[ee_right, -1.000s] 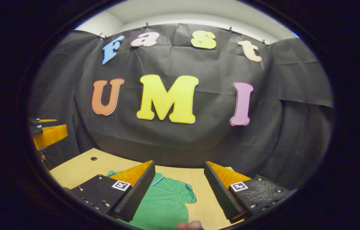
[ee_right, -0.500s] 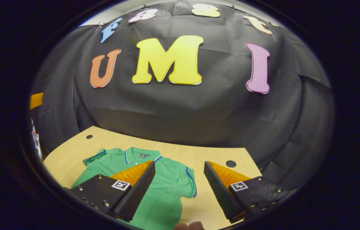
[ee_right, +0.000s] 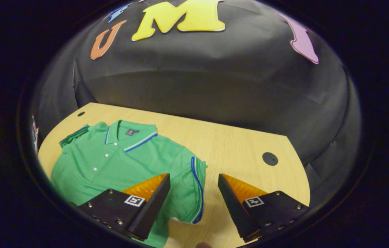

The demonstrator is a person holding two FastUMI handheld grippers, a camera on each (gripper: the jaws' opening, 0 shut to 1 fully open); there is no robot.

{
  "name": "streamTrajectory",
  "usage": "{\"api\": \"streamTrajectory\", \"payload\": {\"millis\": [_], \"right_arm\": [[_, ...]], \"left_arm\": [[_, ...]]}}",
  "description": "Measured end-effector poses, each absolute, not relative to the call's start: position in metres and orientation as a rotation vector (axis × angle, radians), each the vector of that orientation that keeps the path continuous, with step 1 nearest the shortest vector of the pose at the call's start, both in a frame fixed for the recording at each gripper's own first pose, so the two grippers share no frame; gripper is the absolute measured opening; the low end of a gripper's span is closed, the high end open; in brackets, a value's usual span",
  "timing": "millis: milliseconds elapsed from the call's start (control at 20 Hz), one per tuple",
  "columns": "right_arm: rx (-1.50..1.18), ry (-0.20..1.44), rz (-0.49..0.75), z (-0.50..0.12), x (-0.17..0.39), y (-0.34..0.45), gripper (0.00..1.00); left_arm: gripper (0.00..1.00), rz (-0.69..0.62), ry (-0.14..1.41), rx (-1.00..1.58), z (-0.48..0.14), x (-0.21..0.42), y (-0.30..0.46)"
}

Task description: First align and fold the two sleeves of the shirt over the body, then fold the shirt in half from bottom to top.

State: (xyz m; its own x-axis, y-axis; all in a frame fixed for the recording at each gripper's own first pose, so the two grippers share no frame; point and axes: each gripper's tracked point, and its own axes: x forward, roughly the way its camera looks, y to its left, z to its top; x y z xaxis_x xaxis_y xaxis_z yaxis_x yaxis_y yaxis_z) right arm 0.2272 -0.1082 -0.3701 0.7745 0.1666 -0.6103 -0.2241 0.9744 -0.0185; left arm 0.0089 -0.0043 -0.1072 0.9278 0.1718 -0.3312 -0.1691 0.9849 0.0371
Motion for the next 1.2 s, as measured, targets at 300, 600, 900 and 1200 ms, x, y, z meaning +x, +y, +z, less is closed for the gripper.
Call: {"api": "streamTrajectory", "payload": {"millis": [300,600,900,1200], "right_arm": [[-0.025,0.711,0.21,-0.403,0.245,-0.112,0.77],[0.051,0.734,0.226,-0.41,0.241,-0.11,0.27],[0.145,0.782,0.24,-0.402,0.229,-0.106,0.01],[0.149,0.692,0.174,-0.359,0.236,-0.121,0.01]], "left_arm": [[0.99,0.225,0.387,-0.009,-0.12,0.0,-0.002],[1.0,0.211,0.404,0.0,-0.126,0.005,-0.009],[1.0,0.199,0.402,0.004,-0.124,0.005,-0.011],[0.99,0.201,0.399,-0.007,-0.126,-0.006,-0.007]]}}
